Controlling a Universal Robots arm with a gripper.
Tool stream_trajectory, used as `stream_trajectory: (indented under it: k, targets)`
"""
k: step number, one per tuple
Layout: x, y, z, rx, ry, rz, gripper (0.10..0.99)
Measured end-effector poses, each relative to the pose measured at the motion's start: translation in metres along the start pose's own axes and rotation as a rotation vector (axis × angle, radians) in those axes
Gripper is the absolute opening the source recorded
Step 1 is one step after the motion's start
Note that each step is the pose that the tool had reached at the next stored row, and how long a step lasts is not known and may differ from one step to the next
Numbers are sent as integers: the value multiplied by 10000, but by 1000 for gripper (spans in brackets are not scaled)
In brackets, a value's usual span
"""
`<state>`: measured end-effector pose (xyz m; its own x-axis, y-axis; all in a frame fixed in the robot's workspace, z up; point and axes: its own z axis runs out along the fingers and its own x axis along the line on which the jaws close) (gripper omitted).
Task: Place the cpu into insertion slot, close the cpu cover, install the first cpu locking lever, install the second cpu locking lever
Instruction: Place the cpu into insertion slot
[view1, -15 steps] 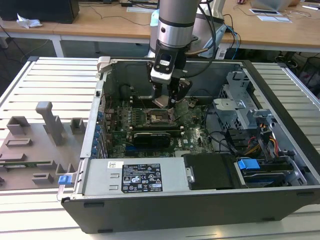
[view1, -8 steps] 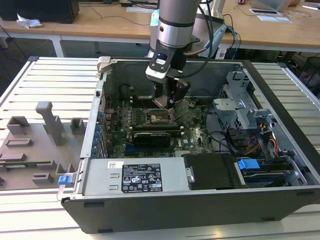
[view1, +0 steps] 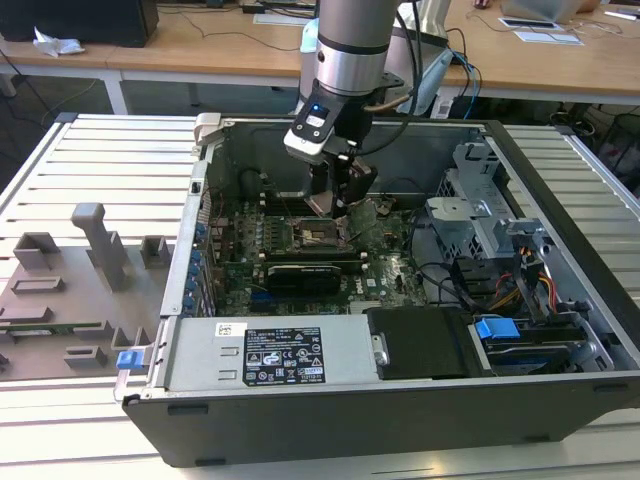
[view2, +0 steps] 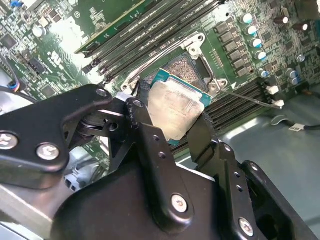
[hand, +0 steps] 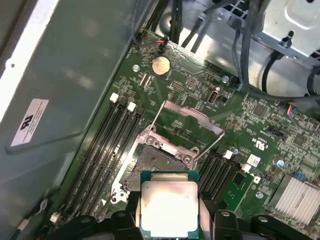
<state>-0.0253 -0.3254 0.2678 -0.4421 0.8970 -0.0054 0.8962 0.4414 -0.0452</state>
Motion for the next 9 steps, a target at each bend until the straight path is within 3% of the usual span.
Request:
stream_trajectory:
  k: [9]
  targets:
    - [0,0,1,27,6,1108,545]
